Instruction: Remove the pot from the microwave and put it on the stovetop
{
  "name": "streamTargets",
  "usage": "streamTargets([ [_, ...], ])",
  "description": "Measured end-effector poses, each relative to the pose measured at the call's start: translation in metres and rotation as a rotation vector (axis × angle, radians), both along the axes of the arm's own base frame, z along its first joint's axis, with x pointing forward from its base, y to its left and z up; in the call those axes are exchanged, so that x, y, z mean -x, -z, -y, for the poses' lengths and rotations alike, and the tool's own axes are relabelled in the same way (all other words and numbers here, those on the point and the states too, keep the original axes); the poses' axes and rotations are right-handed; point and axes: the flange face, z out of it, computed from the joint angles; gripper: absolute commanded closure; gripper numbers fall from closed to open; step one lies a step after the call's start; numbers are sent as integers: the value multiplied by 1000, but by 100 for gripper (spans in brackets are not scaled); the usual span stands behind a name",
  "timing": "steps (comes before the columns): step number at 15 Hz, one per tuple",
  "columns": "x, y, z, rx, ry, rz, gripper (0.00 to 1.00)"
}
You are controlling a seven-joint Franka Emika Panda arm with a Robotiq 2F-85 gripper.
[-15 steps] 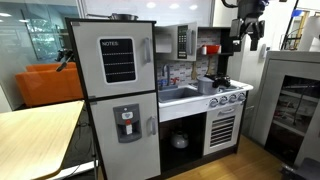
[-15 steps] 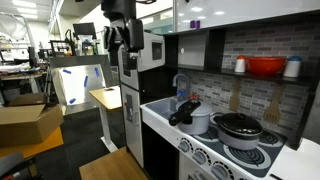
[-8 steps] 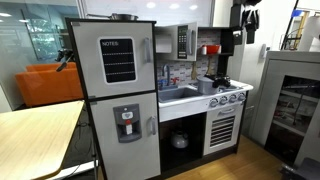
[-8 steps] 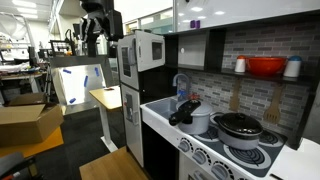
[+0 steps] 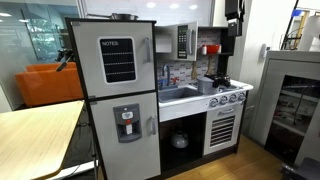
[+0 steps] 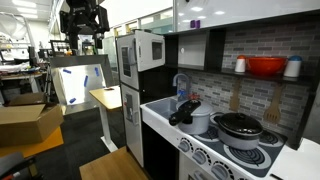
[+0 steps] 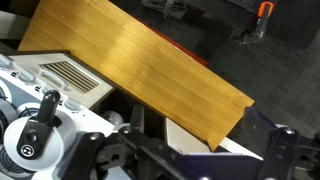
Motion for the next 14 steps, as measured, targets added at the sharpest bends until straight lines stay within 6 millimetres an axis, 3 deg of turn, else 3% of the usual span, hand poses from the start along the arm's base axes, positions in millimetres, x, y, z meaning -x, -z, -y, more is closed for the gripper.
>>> streamTargets([
  [9, -4, -10, -49, -3, -255, 33, 0],
  [14, -24, -16, -77, 6, -351, 52, 0],
])
